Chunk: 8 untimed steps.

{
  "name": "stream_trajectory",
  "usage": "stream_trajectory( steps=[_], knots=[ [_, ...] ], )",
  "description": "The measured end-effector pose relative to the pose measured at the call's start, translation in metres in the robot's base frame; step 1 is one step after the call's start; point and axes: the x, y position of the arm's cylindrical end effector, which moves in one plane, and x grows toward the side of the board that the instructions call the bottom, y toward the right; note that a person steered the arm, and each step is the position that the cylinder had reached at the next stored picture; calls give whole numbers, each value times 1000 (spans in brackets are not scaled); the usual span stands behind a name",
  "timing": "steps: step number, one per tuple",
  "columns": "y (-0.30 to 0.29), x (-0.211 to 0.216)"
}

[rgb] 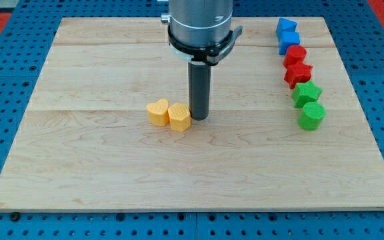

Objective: Move the red star to the center of the board

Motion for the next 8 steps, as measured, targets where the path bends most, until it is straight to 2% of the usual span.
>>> stream_trajectory(
  steps=[1,2,3,4,5,6,8],
  knots=[
    [-1,5],
    [79,42],
    [176,57],
    [245,5],
    [284,-90],
    [270,-137],
    [204,-85]
  ],
)
